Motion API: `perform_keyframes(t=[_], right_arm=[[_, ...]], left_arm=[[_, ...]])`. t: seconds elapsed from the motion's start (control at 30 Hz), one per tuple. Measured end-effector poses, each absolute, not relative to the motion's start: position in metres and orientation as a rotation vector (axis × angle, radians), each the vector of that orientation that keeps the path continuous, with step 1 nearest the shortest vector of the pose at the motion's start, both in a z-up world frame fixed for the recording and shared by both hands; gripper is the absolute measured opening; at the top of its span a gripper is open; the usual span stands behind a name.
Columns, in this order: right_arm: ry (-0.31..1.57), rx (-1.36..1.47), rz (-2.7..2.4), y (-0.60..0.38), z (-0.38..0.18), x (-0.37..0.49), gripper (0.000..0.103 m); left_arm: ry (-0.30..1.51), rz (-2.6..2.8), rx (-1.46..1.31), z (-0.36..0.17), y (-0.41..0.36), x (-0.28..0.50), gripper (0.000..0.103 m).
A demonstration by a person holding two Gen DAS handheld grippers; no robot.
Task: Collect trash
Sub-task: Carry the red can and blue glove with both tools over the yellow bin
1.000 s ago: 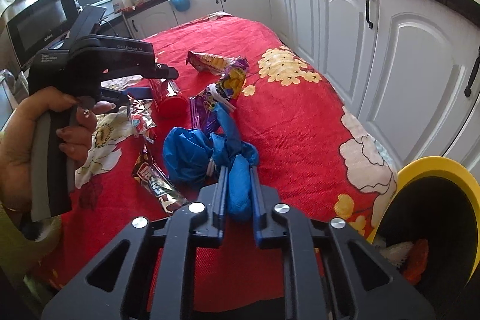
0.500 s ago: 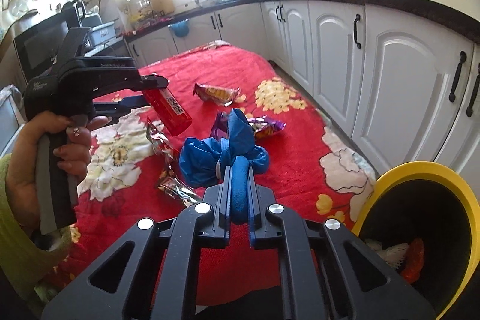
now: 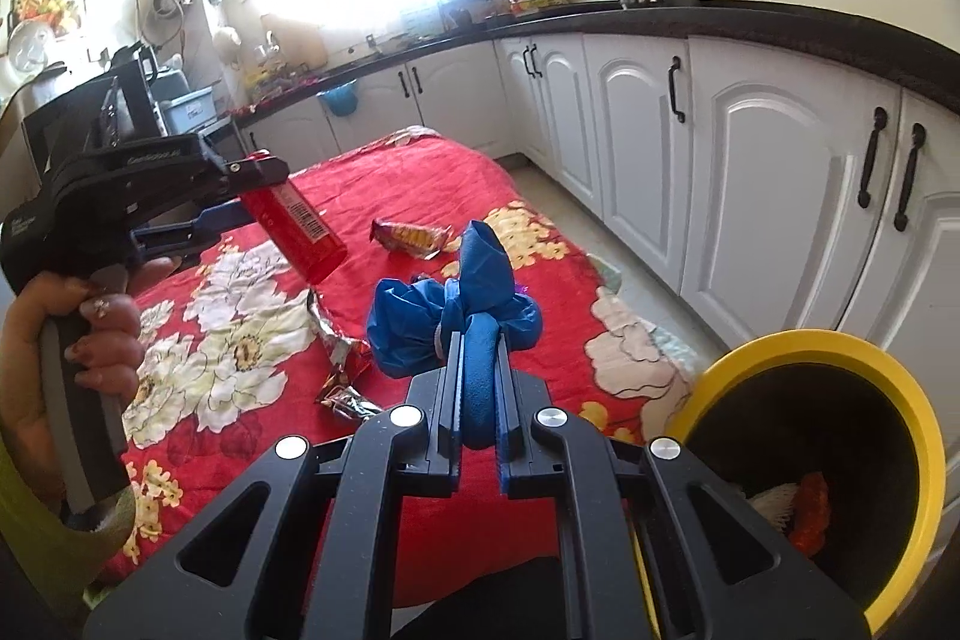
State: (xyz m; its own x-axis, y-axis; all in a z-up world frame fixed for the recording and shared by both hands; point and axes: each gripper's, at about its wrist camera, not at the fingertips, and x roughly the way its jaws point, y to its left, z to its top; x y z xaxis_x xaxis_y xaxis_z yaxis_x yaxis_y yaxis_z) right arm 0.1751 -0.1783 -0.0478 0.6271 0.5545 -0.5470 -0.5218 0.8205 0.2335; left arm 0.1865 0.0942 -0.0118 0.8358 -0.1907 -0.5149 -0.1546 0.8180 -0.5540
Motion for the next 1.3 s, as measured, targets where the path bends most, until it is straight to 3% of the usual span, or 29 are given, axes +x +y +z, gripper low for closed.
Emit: perform_keyframes(t=[1.3], right_arm=[[0.587, 0.087, 0.413, -0.286, -0.039, 0.155, 0.008]], left_arm=[[0.603, -0.237, -0.358, -0.001, -0.043, 0.167, 0.025]])
